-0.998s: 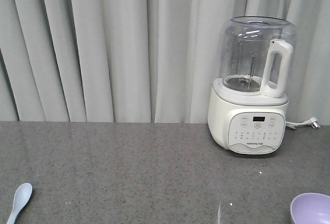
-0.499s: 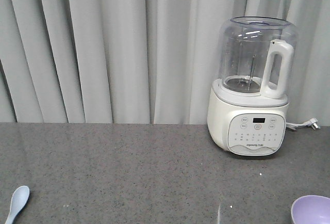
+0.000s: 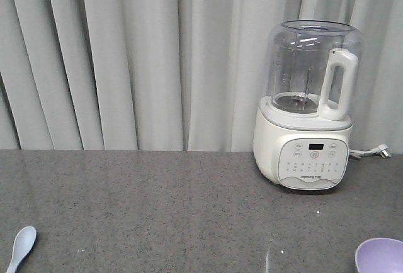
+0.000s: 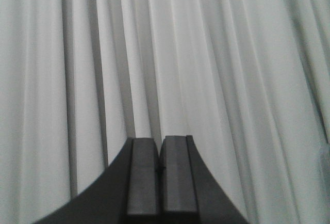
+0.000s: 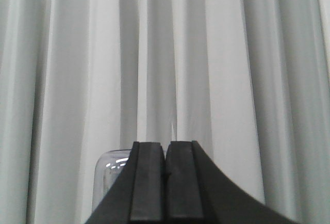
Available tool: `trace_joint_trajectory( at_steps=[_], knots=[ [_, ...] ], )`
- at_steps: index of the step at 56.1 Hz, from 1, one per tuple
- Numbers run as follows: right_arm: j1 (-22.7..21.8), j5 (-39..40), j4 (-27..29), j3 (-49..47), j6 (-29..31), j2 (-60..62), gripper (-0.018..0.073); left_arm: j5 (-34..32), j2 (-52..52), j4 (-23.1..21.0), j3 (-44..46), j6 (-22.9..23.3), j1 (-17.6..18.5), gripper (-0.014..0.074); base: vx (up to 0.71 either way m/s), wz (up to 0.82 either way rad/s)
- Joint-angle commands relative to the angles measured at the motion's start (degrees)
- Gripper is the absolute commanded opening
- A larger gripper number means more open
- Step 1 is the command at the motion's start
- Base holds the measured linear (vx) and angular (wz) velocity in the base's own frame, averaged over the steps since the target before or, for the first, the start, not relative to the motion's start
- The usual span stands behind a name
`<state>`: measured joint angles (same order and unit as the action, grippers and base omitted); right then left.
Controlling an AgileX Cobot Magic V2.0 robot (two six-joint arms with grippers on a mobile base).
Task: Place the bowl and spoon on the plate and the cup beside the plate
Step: 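Lower the left gripper over the spoon and the right over the bowl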
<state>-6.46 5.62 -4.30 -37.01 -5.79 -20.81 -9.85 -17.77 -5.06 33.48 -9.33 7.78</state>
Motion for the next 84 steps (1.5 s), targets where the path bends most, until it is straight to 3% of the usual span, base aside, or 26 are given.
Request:
trace_joint_trajectory(
  at_steps=[1, 10, 20, 30, 36, 50, 56, 63, 69, 75, 80, 84],
  knots=[
    [-0.09, -1.97, -0.36, -10.03, 1.1, -10.04, -0.0008, 2.46, -10.98, -3.03, 10.44, 0.32, -0.06, -0.0006, 0.0, 0.0],
    [-0.09, -8.38, -0.12, -18.93, 1.03, -25.47, -0.0008, 12.07, -28.88, -3.51, 23.16, 0.62, -0.06, -0.0006, 0.0, 0.0],
    [-0.09, -10.58, -0.12, -19.14, 1.03, -33.85, -0.0007, 11.03, -38.44, -3.51, 25.17, 0.62, -0.06, -0.0005, 0.0, 0.0],
    [-0.09, -12.81, -0.38, -19.14, 1.18, -34.09, 0.0042, 10.83, -40.07, -3.51, 25.17, 0.62, -0.06, 0.005, 0.0, 0.0],
    [-0.09, -12.94, -0.38, -19.14, 1.18, -34.09, 0.0152, 10.76, -40.07, -3.51, 25.17, 0.57, -0.06, 0.0163, 0.0, 0.0],
    [-0.09, -12.29, -0.33, -19.14, 1.06, -34.09, 0.0581, 10.96, -40.07, -3.51, 25.17, 0.99, -0.06, 0.0561, 0.0, 0.0],
    [-0.09, -12.29, -0.33, -19.14, 1.06, -34.09, 0.0669, 14.71, -40.48, -3.51, 25.17, 4.94, -0.06, 0.0637, 0.0, 0.0],
    [-0.09, -12.35, -0.13, -19.14, 1.06, -34.15, 0.067, 23.13, -43.77, -3.43, 25.25, 5.68, -0.06, 0.0619, 0.0, 0.0],
    [-0.09, -12.35, -0.13, -19.14, 1.06, -34.15, 0.065, 30.51, -48.37, -2.6, 27.39, 10.46, -1.68, 0.0592, 0.0, 0.0],
    [-0.09, -12.46, -0.13, -19.14, 1.06, -34.15, 0.0619, 38.45, -52.14, 3.19, 31.77, 15.99, -4.31, 0.0574, 0.0, 0.0],
    [-0.09, -12.58, -0.13, -19.14, 1.06, -34.15, 0.0591, 45.0, -55.53, 7.26, 34.32, 16.31, -4.76, 0.0573, 0.0, 0.0],
    [-0.09, -12.71, -0.13, -19.14, 1.02, -34.15, 0.0568, 48.44, -58.13, 7.45, 34.39, 16.25, -4.76, 0.0573, 0.0, 0.0]
  ],
)
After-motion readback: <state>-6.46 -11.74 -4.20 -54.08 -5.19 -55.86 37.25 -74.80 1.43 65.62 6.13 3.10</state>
